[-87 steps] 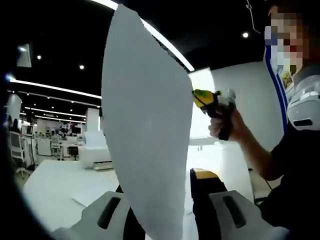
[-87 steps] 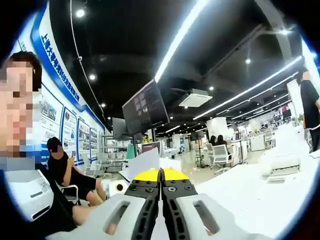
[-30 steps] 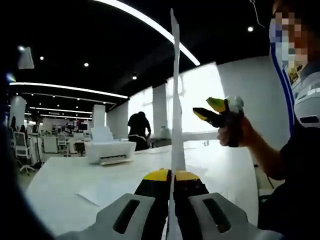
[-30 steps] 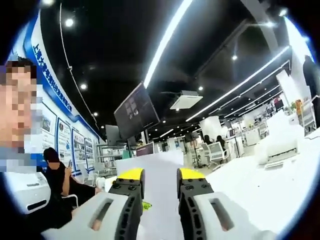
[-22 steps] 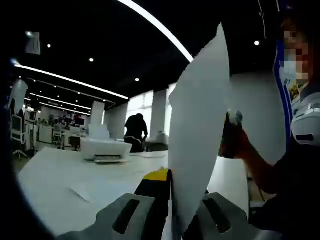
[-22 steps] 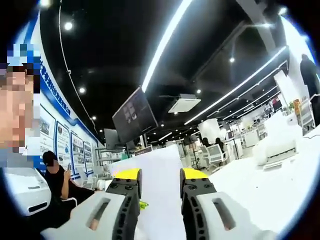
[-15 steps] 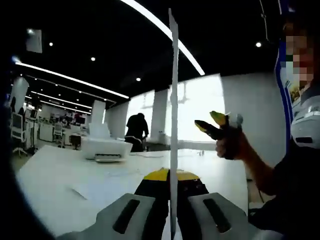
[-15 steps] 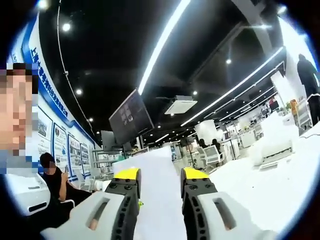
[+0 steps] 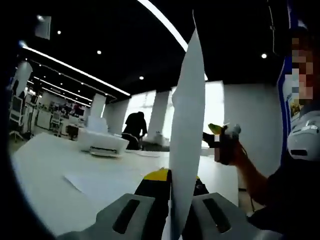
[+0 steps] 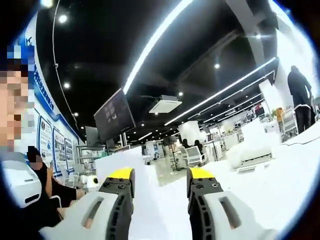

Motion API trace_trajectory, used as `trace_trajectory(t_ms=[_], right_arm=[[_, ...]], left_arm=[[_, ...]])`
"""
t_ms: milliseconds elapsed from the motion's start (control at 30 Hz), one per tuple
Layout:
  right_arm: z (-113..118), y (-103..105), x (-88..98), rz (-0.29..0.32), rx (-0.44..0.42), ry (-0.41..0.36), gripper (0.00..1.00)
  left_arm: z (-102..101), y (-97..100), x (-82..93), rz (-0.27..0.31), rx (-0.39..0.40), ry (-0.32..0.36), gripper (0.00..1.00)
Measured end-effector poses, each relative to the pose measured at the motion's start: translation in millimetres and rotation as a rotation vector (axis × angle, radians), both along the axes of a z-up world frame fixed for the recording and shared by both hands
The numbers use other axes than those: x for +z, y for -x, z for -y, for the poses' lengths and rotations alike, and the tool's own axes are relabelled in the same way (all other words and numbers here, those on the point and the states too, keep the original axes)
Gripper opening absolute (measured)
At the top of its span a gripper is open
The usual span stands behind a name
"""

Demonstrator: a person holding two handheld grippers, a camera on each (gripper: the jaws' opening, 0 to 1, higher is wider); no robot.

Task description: Organize the stack of printing papers by aligning and flattening the scattered papers on the table

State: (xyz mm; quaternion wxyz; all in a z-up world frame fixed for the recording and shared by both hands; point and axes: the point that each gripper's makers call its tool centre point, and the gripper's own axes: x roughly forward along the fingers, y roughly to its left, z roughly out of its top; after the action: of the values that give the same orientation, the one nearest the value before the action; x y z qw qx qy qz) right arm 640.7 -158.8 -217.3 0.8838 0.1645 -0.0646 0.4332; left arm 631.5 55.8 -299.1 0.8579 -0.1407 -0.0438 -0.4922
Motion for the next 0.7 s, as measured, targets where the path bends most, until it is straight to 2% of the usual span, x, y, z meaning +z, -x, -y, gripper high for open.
trace_trajectory(t_ms=[233, 333, 400, 567, 700], right_arm=[[20, -7, -17.2, -0.044, -0.058, 0.01, 0.4], [19, -6, -20.7, -0.054, -0.058, 0.006, 0.4], [17, -6, -23.6, -0.06, -0.055, 0.013, 0.4], [15, -7, -28.9, -0.066, -0.055, 0.033, 0.41], [19, -11, -36.7, -0.082, -0.061, 0.036, 0.41]], left_arm=[[-8, -8.5, -0.8, -0.081, -0.018, 0.099, 0.05], [-9, -10.8, -6.5, -0.102, -0.032, 0.126, 0.05], [-11, -13.0, -9.6, -0.144, -0.05, 0.186, 0.05], [-16, -17.2, -12.4, -0.185, -0.067, 0.261, 0.05], [-22, -30.1, -24.5, -0.289, -0.048, 0.309, 0.05]])
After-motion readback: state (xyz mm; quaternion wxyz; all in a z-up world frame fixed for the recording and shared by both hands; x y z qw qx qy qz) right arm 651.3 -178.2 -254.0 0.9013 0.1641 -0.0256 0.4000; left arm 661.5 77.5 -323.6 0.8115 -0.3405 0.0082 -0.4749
